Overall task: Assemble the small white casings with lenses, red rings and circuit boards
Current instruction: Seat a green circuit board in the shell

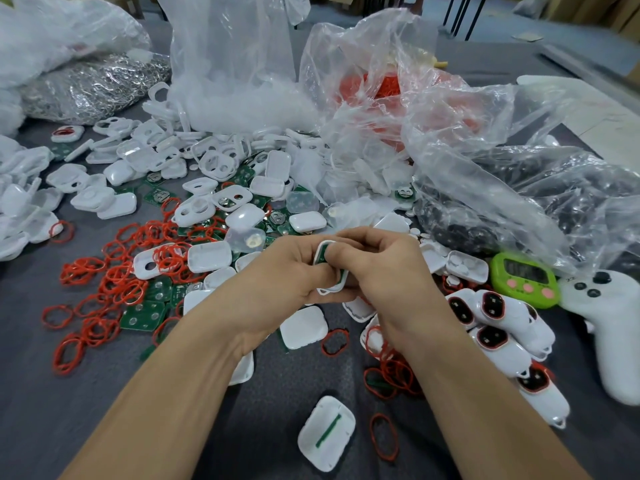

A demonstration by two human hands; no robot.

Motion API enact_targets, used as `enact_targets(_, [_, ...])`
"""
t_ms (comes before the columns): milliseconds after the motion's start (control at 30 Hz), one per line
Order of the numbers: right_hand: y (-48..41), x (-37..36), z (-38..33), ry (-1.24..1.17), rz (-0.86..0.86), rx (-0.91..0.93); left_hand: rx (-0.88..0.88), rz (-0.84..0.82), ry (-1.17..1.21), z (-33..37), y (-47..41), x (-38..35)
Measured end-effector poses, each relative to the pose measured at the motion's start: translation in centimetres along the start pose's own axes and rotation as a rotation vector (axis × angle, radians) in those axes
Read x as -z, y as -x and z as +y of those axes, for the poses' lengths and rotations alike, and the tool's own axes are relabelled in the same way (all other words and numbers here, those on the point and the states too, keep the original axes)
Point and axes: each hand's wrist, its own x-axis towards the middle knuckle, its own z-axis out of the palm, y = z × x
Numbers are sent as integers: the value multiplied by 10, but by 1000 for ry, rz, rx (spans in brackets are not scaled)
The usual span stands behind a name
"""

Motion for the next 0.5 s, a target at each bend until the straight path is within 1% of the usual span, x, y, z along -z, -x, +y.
enact_targets(100, [1, -2, -1, -1, 29, 5, -11, 19, -63, 0, 2, -1])
enact_targets(233, [2, -9, 2, 62, 110, 26, -16, 45, -85, -1, 2, -3])
enact_targets(300, [2, -8, 2, 72, 111, 29, -16, 49, -65, 1, 3, -3])
enact_targets(333, [1, -7, 0, 56, 81, 23, -19, 51, -51, 2, 3, -4])
enact_targets(433, [0, 1, -6, -149, -57, -65, -5, 76, 10, 3, 2, -4])
enact_targets(500, [-2, 9, -11, -263, -83, -126, 24, 114, 55, 4, 0, -4])
